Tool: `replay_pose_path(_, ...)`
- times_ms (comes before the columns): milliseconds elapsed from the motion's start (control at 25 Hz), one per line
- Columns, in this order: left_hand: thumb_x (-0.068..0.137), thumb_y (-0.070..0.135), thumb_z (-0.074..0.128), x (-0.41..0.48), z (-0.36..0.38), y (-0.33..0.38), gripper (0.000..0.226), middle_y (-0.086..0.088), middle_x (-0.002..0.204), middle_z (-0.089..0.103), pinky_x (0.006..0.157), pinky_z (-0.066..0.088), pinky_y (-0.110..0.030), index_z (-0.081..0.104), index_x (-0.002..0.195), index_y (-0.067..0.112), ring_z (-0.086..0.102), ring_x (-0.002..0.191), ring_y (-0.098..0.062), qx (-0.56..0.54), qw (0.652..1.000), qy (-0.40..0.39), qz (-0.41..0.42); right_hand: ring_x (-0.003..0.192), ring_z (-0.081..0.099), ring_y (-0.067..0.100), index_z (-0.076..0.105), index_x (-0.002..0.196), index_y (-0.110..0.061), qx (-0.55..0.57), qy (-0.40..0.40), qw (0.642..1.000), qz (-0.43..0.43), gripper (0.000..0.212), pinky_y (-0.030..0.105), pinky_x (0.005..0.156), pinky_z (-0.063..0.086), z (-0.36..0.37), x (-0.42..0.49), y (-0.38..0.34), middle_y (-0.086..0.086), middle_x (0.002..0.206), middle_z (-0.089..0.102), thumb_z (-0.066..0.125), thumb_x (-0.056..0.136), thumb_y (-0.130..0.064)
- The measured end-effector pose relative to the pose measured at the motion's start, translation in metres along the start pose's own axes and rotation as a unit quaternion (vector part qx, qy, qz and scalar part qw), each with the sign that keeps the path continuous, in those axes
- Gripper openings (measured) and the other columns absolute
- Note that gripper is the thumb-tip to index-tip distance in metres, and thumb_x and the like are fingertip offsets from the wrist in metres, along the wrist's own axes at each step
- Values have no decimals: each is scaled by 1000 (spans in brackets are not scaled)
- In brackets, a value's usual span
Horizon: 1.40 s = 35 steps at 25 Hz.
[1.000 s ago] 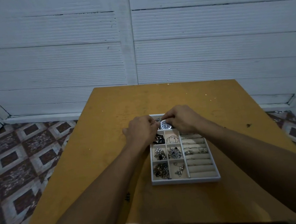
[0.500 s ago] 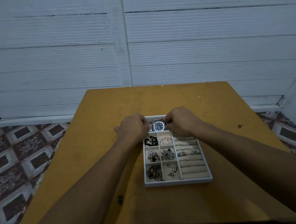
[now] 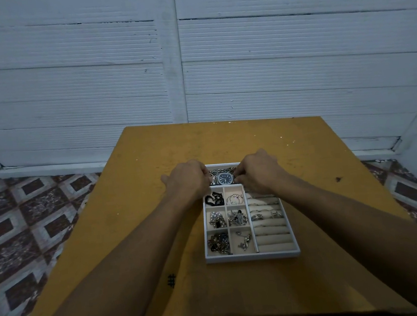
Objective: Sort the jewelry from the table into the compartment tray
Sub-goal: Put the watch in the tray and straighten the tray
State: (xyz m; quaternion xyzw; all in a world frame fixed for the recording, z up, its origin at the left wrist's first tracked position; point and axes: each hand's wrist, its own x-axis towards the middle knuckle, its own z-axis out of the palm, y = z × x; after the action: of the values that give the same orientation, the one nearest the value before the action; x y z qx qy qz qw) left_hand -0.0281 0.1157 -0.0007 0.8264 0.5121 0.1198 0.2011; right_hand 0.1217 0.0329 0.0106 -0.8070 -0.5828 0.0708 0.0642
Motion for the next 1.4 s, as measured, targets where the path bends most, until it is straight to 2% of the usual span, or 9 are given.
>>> replay_pose_path(280, 91, 32, 60, -3, 0, 3, 10, 5, 88, 62, 93, 31, -47, 67, 96, 28, 54, 92, -19, 18, 1000, 8, 9, 121, 38, 26, 70, 114, -27, -9, 4, 1000, 6, 27, 39, 95, 34, 0, -2, -2, 0, 119, 66, 56, 94, -38)
replay_pose_path(440, 90, 28, 56, -11, -1, 2, 27, -1, 111, 67, 96, 38, -47, 62, 116, 26, 57, 106, -23, 24, 1000, 1, 19, 112, 56, 23, 71, 112, -22, 52, 25, 998, -15, 23, 41, 99, 45, -4, -12, 3, 0, 115, 70, 59, 93, -30)
replay_pose_path(520, 90, 27, 58, -16, -3, 0, 34, -5, 118, 66, 93, 47, -46, 58, 124, 23, 60, 105, -26, 4, 999, -4, 32, 99, 65, 19, 71, 111, -17, 95, 54, 994, -20, 23, 34, 90, 52, -6, -22, 9, 2, 112, 71, 59, 93, -23)
replay_pose_path(640, 88, 23, 61, -30, -4, 0, 42, -10, 121, 64, 83, 54, -40, 54, 129, 20, 63, 96, -26, -29, 999, 7, 43, 73, 67, 14, 71, 108, -14, 170, 83, 982, -1, 20, 16, 58, 49, -4, -41, 18, 3, 97, 72, 60, 92, -19)
replay_pose_path(720, 88, 19, 62, -44, -1, 1, 46, -10, 123, 63, 80, 54, -35, 52, 133, 19, 64, 94, -25, -57, 997, 18, 41, 61, 66, 16, 69, 108, -13, 241, 83, 967, 19, 19, 19, 51, 51, 1, -56, 19, 1, 85, 70, 61, 92, -17)
replay_pose_path(840, 88, 16, 62, -69, 6, -2, 51, -8, 126, 62, 81, 52, -33, 49, 137, 15, 64, 97, -22, -112, 993, 26, 36, 67, 66, 18, 65, 114, -15, 293, 101, 950, 31, 24, 36, 62, 59, 9, -77, 19, 5, 98, 67, 63, 90, -16)
replay_pose_path(920, 87, 13, 60, -85, 10, -7, 46, -3, 121, 66, 74, 56, -29, 53, 133, 16, 64, 89, -14, -164, 986, 22, 30, 78, 62, 17, 60, 122, -19, 312, 123, 941, 45, 34, 34, 69, 54, 16, -92, 18, 7, 112, 63, 64, 89, -17)
replay_pose_path(1120, 89, 13, 59, -118, 14, -16, 37, 13, 105, 70, 57, 42, -6, 61, 122, 30, 63, 80, -1, -214, 975, 42, 47, 114, 51, 13, 53, 135, -18, 308, 169, 932, 83, 49, 34, 100, 44, 36, -131, 15, -1, 133, 50, 65, 88, -18)
replay_pose_path(1400, 90, 4, 57, -145, 27, -24, 43, 24, 103, 63, 74, 44, -3, 57, 127, 25, 56, 89, 18, -310, 947, 74, 42, 114, 57, 14, 55, 134, -14, 387, 175, 900, 101, 40, 32, 99, 47, 50, -161, 16, 1, 128, 61, 51, 95, -8)
